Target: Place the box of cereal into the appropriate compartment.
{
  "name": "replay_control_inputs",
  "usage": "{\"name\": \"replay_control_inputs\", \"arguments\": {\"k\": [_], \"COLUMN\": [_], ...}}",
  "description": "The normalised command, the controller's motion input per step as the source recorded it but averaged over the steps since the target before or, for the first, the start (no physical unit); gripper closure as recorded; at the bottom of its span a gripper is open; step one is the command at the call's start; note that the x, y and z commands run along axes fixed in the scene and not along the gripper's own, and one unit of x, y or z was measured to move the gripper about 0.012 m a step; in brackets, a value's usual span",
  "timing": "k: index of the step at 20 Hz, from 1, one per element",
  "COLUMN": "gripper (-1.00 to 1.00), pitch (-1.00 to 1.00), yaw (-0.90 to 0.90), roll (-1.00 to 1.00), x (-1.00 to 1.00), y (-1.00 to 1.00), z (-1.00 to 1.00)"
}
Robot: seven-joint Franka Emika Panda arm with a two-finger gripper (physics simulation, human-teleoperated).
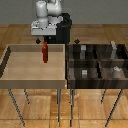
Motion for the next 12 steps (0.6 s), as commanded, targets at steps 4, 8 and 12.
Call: {"name": "replay_control_inputs", "arguments": {"k": [4, 8, 12], "gripper": [-1.0, -1.0, -1.0], "pitch": [0.0, 0.0, 0.0], "yaw": [0.0, 0.0, 0.0], "roll": [0.0, 0.0, 0.0], "x": [0.25, 0.0, 0.0], "y": [0.0, 0.0, 0.0], "z": [0.0, -0.75, -1.0]}}
